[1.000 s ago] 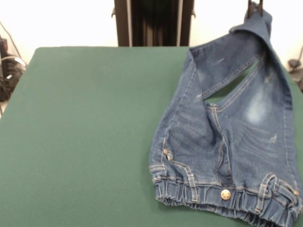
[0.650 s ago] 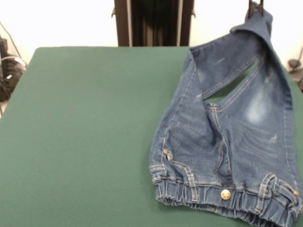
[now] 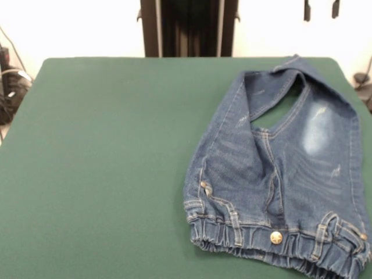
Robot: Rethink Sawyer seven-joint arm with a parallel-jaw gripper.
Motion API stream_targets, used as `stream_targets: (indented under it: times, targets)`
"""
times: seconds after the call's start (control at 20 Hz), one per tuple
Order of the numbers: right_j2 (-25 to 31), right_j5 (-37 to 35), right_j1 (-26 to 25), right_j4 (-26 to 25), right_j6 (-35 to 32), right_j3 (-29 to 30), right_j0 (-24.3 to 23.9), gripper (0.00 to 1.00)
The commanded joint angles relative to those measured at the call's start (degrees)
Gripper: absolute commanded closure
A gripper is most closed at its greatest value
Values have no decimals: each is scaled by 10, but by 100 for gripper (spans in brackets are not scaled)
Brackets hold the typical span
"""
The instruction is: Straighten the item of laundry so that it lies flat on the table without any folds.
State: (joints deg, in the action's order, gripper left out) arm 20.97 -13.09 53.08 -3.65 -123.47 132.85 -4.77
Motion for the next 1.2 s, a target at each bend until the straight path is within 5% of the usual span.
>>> stream_targets:
  times: [0.05,0.25,0.6,1.2]
  targets:
    - [9,-15,-35,22,-74,3,11,0]
    - [15,-21,-24,24,-70,5,5,0]
    - [-31,-23,-66,-51,-4,-64,-14,0]
    - [-3,-102,-8,-89,35,-66,-98,0]
